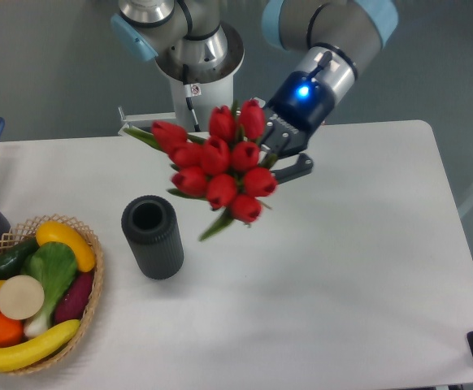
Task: Insert the flowers into the vase
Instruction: 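Carry the tulip bunch over the black vase, stems pointing down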
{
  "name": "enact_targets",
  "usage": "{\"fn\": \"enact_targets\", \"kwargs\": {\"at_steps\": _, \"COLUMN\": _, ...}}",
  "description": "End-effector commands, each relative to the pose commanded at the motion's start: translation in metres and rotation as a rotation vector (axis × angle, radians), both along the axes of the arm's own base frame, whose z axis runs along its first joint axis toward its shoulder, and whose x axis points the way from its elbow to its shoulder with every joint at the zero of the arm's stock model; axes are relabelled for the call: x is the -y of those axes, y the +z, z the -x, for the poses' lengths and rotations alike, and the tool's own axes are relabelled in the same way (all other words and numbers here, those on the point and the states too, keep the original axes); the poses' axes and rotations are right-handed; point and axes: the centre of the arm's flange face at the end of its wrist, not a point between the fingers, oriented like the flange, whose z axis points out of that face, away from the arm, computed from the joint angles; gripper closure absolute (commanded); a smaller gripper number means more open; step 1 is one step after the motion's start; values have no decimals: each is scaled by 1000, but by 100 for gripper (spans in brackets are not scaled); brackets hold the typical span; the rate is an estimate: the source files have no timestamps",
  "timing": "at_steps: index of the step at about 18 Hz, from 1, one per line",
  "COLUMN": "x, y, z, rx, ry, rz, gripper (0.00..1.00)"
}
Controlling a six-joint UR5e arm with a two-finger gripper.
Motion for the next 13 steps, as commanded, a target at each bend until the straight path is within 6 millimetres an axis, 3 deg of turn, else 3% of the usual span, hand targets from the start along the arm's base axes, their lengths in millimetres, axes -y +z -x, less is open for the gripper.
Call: {"fn": "enact_targets", "kwargs": {"at_steps": 13, "x": -26, "y": -13, "z": -58, "rx": 33, "ry": -107, "rz": -1, "gripper": 76}}
